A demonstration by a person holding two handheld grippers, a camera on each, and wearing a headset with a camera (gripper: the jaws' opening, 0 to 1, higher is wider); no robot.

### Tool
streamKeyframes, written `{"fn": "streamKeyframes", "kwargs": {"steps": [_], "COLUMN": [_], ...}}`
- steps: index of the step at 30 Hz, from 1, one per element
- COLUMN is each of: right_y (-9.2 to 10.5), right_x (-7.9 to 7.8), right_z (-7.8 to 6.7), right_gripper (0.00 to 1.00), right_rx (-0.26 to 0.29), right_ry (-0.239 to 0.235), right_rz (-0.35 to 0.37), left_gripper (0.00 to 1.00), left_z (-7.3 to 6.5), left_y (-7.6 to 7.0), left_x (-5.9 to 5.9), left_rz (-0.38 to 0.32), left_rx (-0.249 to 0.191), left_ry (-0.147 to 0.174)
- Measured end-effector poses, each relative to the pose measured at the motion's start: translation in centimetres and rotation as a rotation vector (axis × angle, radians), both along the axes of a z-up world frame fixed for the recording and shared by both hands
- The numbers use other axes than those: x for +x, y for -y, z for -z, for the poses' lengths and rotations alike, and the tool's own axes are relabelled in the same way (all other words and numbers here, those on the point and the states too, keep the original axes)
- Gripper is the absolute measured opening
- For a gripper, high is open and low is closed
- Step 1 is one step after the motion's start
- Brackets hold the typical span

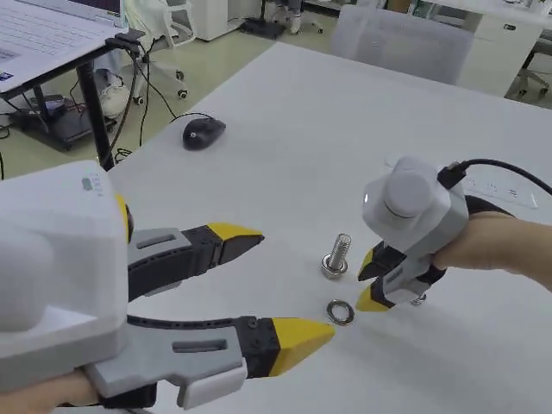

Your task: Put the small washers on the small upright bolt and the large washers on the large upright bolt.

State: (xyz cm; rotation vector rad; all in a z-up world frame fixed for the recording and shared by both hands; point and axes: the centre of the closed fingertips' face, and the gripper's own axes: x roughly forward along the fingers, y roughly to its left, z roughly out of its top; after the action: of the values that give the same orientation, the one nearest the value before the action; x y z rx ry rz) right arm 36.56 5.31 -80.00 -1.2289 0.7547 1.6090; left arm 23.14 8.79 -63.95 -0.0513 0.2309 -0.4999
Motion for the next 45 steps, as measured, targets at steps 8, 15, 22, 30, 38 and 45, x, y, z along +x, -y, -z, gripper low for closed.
{"fn": "streamKeyframes", "kwargs": {"steps": [8,15,22,30,38,45], "right_y": [-0.2,-0.4,-0.8,-1.2,-1.1,-1.0], "right_x": [-1.0,-1.5,-1.4,-1.3,-1.1,-1.1], "right_z": [0.7,1.6,2.0,2.1,2.6,2.6], "right_gripper": [0.26,0.3,0.32,0.33,0.32,0.32], "right_rx": [-0.009,-0.026,-0.023,-0.017,-0.029,-0.031], "right_ry": [-0.013,-0.033,-0.027,-0.035,-0.049,-0.058], "right_rz": [-0.002,-0.005,-0.018,-0.013,-0.002,-0.001], "left_gripper": [0.58,0.58,0.58,0.58,0.58,0.58], "left_z": [-0.3,-0.5,-0.6,-0.5,-0.4,-0.4], "left_y": [0.1,-0.2,-0.4,-0.6,-0.8,-0.9], "left_x": [-0.7,-1.1,-1.1,-0.8,-0.6,-0.5], "left_rz": [-0.002,-0.018,-0.032,-0.04,-0.043,-0.041], "left_rx": [-0.005,-0.006,-0.008,-0.007,-0.007,-0.014], "left_ry": [0.011,0.02,0.023,0.017,0.013,0.013]}}
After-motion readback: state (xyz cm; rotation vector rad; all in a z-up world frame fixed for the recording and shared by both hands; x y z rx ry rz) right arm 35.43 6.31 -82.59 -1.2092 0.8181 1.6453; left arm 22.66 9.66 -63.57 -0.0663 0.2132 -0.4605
